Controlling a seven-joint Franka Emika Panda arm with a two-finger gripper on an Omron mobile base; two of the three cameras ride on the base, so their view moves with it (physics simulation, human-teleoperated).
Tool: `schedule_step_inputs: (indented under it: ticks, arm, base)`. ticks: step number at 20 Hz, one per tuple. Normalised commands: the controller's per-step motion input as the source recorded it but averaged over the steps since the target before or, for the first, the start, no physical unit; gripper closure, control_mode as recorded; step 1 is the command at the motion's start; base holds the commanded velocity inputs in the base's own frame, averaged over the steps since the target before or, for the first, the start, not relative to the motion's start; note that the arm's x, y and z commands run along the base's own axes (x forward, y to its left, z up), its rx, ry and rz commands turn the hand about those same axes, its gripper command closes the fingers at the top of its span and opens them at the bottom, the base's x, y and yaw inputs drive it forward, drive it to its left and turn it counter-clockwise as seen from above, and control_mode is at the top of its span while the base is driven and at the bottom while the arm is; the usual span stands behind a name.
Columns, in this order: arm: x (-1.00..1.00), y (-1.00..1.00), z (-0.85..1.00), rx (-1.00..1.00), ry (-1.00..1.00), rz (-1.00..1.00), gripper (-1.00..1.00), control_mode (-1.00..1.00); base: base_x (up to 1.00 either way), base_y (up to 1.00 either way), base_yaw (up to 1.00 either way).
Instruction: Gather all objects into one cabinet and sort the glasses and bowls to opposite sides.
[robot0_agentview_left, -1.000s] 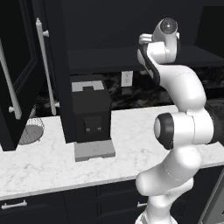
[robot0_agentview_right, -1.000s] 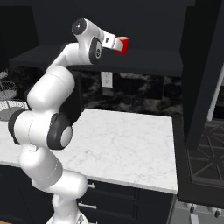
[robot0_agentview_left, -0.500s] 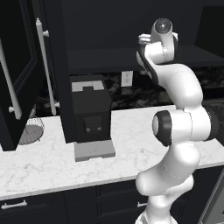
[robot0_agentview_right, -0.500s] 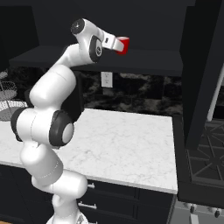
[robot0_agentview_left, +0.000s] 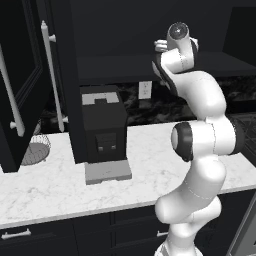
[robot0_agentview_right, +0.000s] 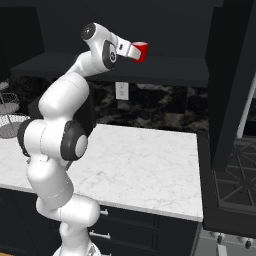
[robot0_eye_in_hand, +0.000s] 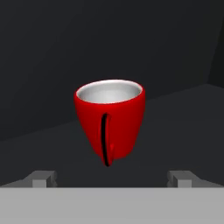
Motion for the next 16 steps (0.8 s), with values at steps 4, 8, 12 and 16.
schedule_step_inputs:
  ticks: [4, 8, 12, 16]
  arm:
    - [0.17, 0.00, 0.00, 0.00, 0.08, 0.00, -1.00, -1.00]
    - [0.28, 0.00, 0.00, 0.00, 0.06, 0.00, -1.00, -1.00]
    - [0.21, 0.00, 0.00, 0.00, 0.00, 0.00, -1.00, -1.00]
    - [0.19, 0.00, 0.00, 0.00, 0.00, 0.00, -1.00, -1.00]
  base:
    - [0.00, 0.00, 0.00]
    - [0.00, 0.00, 0.00]
    - [0.00, 0.00, 0.00]
    - [0.00, 0.00, 0.00]
